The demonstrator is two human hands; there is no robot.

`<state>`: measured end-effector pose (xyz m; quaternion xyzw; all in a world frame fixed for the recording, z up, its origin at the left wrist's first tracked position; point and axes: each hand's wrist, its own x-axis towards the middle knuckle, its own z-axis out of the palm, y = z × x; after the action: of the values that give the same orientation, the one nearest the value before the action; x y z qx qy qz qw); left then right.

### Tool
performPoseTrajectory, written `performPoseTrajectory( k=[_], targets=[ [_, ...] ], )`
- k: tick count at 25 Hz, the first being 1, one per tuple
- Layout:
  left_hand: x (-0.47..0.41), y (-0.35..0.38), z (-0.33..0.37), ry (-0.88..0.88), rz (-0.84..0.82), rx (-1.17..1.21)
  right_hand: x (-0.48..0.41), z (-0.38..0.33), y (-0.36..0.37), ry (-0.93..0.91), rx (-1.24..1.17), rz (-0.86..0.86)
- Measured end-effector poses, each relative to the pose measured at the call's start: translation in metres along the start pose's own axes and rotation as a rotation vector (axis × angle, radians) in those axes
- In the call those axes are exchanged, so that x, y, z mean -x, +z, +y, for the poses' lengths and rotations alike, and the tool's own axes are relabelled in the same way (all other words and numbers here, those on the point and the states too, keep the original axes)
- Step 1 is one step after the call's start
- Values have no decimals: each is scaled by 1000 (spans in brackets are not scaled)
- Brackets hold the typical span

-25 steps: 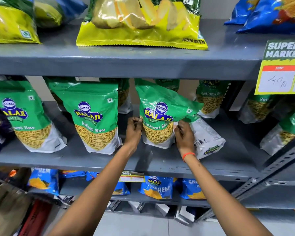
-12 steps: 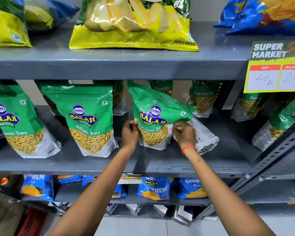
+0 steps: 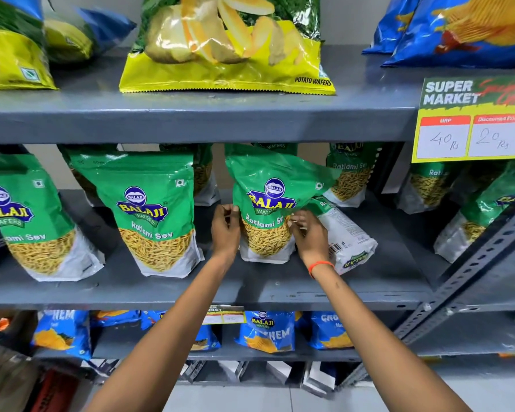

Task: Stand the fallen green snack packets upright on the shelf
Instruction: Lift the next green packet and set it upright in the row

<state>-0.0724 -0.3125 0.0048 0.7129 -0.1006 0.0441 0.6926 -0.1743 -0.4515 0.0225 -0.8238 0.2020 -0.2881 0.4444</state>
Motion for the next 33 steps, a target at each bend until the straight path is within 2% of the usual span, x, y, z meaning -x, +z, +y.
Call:
performPoseTrajectory(
  k=[4, 9, 15, 17, 20, 22, 24, 28, 33],
  targets=[
    [-1, -4, 0, -25, -16, 4, -7, 3, 3, 105, 66, -21],
    [-1, -5, 3, -58, -21, -15, -16, 3, 0, 171, 17, -60],
    [1, -3, 10, -108, -1, -43, -10, 5, -4, 115, 150, -171],
    [2, -4, 12, -91, 23, -97, -2, 9, -4, 131, 195, -120],
    [2, -6, 15, -68, 40, -112, 5, 9, -1, 197, 156, 61],
    [3, -6, 15, -88, 19, -71, 7, 8, 0, 261, 101, 99],
    [5, -8, 12, -135, -67, -24, 5, 7, 0, 272, 40, 36],
    [19, -10, 6, -312, -234, 7, 5, 4, -1, 291, 21, -197],
    [44, -15, 3, -205, -226, -3, 22, 8, 0, 237, 23, -144]
  ],
)
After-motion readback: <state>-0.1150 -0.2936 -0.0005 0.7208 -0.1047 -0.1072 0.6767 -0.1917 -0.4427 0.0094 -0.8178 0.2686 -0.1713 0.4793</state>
